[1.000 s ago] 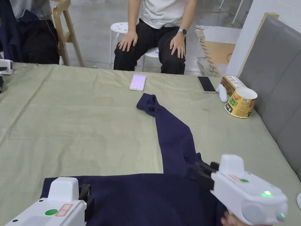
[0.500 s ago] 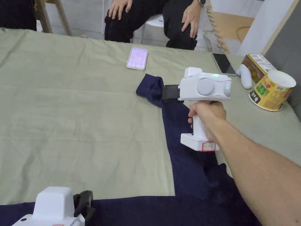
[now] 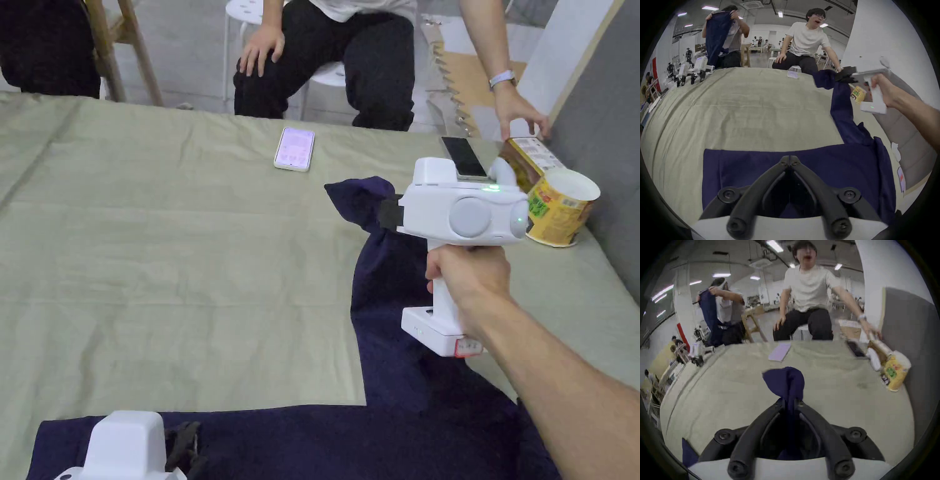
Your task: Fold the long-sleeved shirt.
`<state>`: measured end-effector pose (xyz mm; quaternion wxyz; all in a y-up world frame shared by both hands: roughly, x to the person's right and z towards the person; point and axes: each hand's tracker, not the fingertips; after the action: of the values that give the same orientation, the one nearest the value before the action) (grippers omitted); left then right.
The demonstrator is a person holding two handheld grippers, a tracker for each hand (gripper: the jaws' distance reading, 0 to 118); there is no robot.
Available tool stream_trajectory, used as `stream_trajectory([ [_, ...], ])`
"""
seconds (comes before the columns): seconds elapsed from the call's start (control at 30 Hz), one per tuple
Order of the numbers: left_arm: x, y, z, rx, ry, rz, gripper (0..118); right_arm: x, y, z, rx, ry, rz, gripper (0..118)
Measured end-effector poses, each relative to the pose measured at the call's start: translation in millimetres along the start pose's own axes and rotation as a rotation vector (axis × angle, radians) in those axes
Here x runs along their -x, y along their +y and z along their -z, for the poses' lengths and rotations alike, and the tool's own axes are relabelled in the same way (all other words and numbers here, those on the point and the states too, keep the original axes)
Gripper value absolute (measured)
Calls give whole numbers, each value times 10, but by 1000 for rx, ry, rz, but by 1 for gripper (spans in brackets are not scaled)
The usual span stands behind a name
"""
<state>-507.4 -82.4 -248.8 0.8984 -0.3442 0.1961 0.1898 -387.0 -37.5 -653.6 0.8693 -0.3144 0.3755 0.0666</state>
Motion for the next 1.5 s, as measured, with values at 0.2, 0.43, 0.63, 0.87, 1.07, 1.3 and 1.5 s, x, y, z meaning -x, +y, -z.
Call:
stream_trajectory([
  [0.2,-163,-151,-568,-24,-50,-28,3,11,-721,-1401,-76,-28,-41,7],
  [0.43,-271,-488,-1095,-35,-85,0,3,207,-2350,-2694,-46,-77,59,7],
  [0.63,-271,-964,-1283,19,-52,2,3,401,-3305,-3039,88,-83,117,7],
  [0.87,-225,-1239,-1383,46,-38,-30,3,512,-3636,-2941,213,-45,112,56],
  [1.07,-177,-1138,-1417,5,-15,-38,3,404,-3511,-3404,98,-23,96,114],
  [1.3,-146,-878,-1282,-41,5,-30,3,-6,-2994,-3490,-78,-72,66,73],
  [1.5,-162,-665,-1044,-68,17,-10,3,-572,-2382,-2640,15,-112,101,5],
])
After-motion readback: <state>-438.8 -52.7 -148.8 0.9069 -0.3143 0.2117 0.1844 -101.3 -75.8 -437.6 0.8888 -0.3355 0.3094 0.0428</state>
